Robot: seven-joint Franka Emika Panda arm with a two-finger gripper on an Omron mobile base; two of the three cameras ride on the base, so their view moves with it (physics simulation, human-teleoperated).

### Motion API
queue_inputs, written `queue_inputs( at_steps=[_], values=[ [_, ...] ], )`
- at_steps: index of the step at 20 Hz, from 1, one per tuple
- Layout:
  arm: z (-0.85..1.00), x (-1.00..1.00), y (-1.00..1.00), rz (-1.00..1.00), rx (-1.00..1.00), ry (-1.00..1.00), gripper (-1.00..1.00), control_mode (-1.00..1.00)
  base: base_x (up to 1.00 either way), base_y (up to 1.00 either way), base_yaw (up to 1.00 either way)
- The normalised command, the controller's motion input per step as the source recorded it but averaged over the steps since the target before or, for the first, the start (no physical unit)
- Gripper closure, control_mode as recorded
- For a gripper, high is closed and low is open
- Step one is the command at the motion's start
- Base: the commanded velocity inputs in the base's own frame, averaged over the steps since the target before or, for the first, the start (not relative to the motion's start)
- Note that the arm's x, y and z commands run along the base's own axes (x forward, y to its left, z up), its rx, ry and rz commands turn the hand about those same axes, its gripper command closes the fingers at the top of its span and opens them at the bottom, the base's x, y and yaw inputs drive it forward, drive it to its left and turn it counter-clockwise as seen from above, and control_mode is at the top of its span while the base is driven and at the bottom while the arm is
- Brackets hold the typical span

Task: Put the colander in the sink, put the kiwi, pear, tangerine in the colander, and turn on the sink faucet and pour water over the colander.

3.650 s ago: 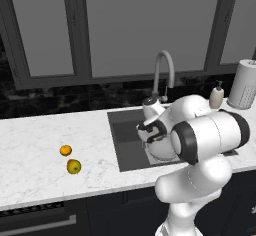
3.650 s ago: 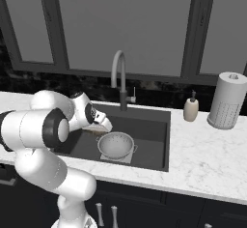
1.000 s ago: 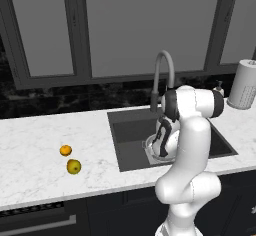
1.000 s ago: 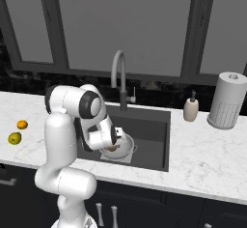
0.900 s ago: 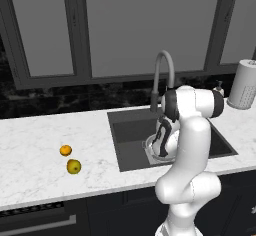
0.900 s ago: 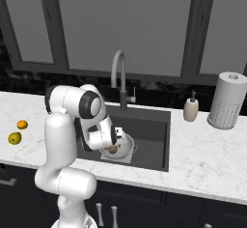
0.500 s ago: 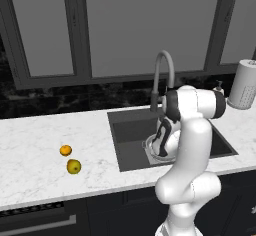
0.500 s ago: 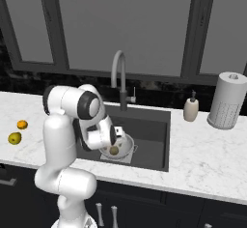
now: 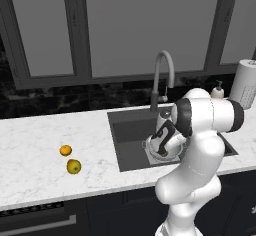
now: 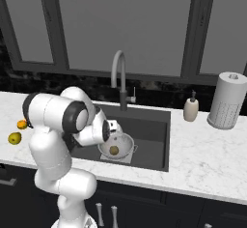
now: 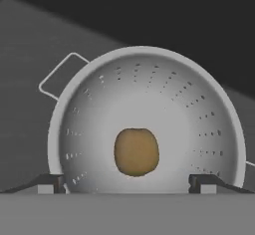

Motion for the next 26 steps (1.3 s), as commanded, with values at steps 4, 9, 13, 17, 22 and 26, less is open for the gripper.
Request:
queue_inputs(
  at_steps=[4,9,13,17,22,26],
  values=[
    [0.79,-0.18,0.32,0.0,0.01,0.0,-1.0,-1.0,0.0,0.0,0.0],
    [0.85,-0.15,0.41,0.0,0.04,0.0,-1.0,-1.0,0.0,0.0,0.0],
    [0.94,-0.08,0.43,0.0,0.0,0.04,-1.0,-1.0,0.0,0.0,0.0],
    [0.92,-0.15,0.35,0.0,0.02,0.1,-1.0,-1.0,0.0,0.0,0.0],
    [0.8,-0.36,0.31,0.0,0.05,0.1,-1.0,-1.0,0.0,0.0,0.0],
    [0.47,-0.49,0.46,-0.01,0.02,0.16,-1.0,-1.0,0.0,0.0,0.0]
  ],
)
